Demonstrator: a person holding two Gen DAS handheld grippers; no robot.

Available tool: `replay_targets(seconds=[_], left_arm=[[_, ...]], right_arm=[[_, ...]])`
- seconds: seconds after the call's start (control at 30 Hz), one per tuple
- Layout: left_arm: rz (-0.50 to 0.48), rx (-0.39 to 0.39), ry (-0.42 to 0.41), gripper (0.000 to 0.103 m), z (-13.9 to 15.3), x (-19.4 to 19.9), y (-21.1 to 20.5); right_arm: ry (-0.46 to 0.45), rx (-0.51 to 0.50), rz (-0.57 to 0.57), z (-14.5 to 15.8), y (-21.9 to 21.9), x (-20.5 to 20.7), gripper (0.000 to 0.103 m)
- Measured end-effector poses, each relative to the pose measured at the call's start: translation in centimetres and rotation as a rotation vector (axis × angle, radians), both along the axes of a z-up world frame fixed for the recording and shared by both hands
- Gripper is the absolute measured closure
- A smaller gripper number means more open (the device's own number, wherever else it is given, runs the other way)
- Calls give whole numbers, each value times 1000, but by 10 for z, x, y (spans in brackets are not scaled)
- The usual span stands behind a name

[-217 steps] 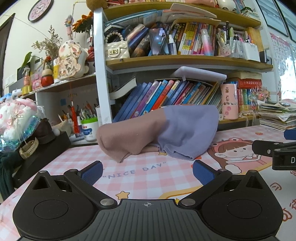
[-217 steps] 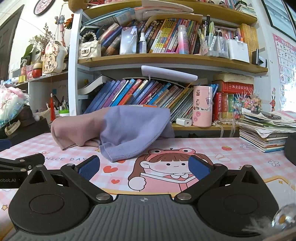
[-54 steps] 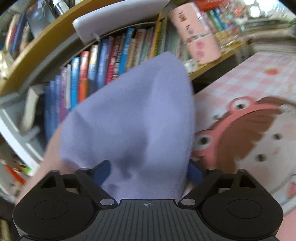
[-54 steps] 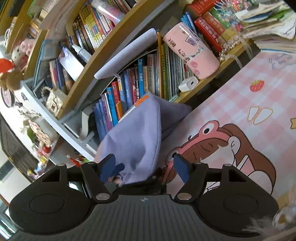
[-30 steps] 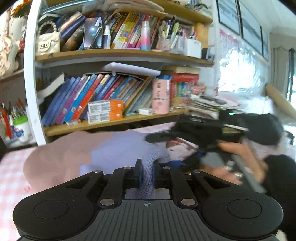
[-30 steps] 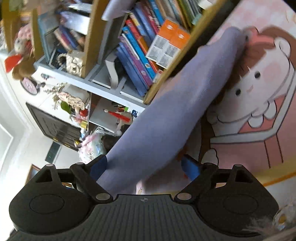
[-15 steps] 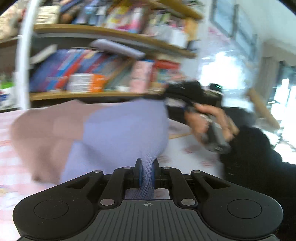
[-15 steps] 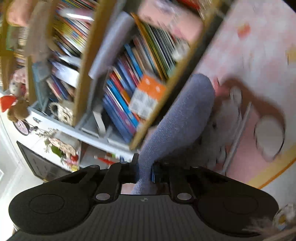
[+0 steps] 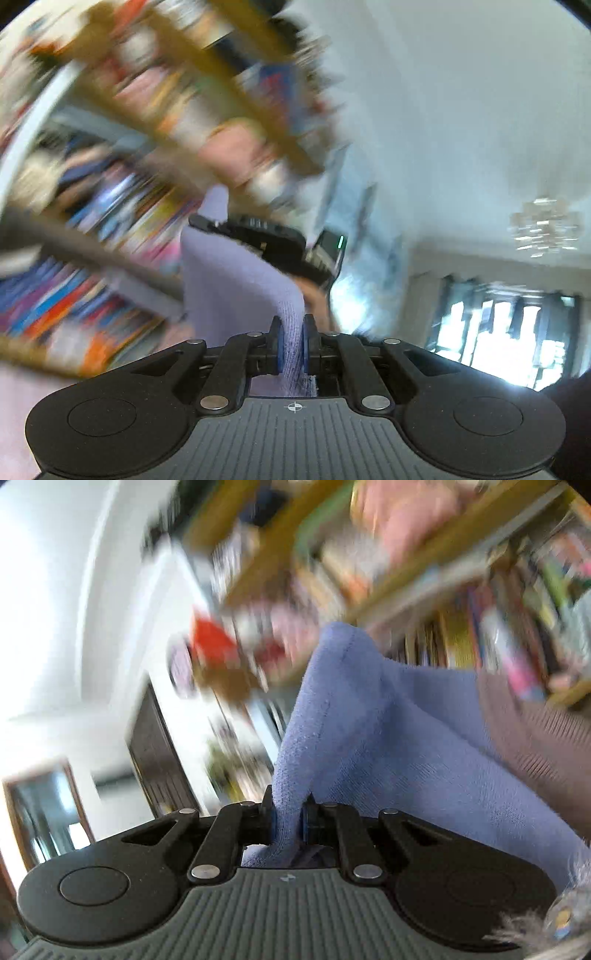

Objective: Fold clothes
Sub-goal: 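Lift the sweater with both grippers and shake it open, then lay the sweater flat on the mat and open both grippers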

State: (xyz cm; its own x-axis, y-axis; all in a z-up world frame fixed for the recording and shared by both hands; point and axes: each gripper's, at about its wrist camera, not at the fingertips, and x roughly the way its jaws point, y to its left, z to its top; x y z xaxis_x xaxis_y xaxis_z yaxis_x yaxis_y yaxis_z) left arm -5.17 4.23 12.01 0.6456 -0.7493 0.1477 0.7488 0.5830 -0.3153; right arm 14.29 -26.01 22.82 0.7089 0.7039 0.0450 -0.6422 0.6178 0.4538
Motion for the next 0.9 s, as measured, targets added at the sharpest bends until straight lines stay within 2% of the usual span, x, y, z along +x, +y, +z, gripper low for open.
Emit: replay_targets(seconds=[0.03, 0.1, 0.2, 0.3, 0.37, 0.47, 0.53, 0.57, 0.63, 0.7, 0.77, 0.9], left_arm=[[26, 25, 80, 95, -20, 6, 7], [95, 86, 260, 95, -62, 17, 22], [209, 176, 471, 94, -110, 22, 44], [301, 247, 475, 91, -120, 9, 62], [315, 235, 452, 88, -118, 0, 73], [362, 239, 416, 80, -113, -9, 83], [403, 253, 390, 78, -106, -9, 83], [420, 257, 377, 78, -101, -9, 85], [440, 252, 343, 77, -92, -13, 89], [446, 248, 313, 75, -84, -19, 89], [447, 253, 296, 74, -79, -17, 87], [383, 287, 307, 74, -76, 4, 60]], right_arm=[[58, -63, -7, -20, 18, 12, 92], [208, -208, -25, -80, 55, 39, 92], [399, -340, -22, -164, 98, 63, 92], [463, -343, 31, -204, 129, 73, 92], [472, -331, 67, -212, 147, 77, 92], [445, -418, 88, -218, 176, 76, 91], [426, -449, 101, -220, 182, 62, 81], [418, -460, 107, -221, 185, 54, 80], [379, -457, 126, -216, 178, 40, 70], [349, -456, 122, -210, 162, 27, 69], [343, -473, 63, -210, 135, 15, 69], [332, -507, -55, -210, 81, -9, 69]])
